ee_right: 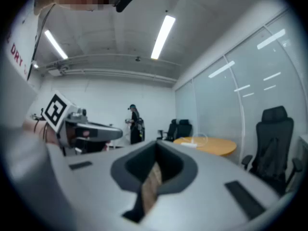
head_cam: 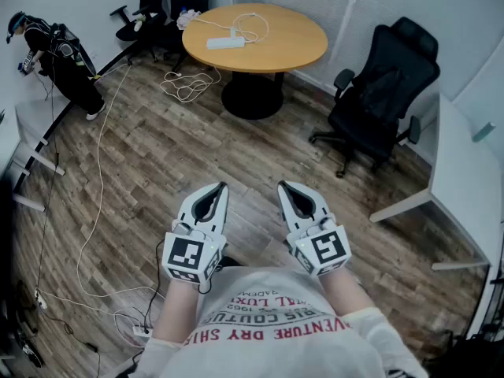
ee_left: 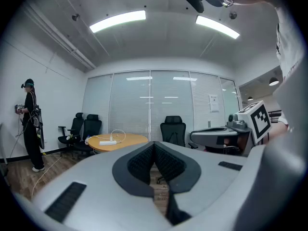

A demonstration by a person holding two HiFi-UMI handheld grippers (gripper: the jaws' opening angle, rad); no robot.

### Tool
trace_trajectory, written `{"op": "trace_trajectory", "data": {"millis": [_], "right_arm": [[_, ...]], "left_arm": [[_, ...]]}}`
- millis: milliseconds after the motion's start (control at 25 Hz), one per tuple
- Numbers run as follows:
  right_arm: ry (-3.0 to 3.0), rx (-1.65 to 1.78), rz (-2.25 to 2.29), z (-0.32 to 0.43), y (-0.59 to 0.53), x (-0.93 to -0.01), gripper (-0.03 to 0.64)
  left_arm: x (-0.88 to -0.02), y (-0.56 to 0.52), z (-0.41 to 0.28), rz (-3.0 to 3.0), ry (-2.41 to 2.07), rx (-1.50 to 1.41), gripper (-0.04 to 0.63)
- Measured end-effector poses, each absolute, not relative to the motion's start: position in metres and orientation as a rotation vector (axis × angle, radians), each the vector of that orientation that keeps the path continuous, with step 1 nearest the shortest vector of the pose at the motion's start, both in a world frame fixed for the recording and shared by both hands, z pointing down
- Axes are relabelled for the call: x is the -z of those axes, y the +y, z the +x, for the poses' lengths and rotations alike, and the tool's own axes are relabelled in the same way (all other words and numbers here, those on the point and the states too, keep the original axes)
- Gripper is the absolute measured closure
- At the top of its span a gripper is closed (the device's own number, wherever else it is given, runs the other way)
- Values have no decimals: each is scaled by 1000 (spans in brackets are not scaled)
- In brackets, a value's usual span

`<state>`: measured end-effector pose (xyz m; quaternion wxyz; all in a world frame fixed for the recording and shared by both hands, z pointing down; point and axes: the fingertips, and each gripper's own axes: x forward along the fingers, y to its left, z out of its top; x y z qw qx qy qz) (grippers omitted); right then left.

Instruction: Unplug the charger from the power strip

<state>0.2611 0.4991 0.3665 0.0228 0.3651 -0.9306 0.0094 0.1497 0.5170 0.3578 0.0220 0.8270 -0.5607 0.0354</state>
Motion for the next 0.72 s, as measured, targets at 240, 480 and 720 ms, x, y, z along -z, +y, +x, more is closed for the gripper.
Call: {"op": "trace_trajectory", "data": {"millis": [240,480,720], "right_arm": [[-2893,-41,1122,267,497,-366,589],[-2893,-66,1142,274,487,-369,589],[-2880,-115,1182,284,477,-374,589]], "left_arm": [[-355,512,157,2564,-1739,-117,563],[-358,503,162,2562,-1733,-133,563],[-364,497,167,2542,-1728,-154,563]]}}
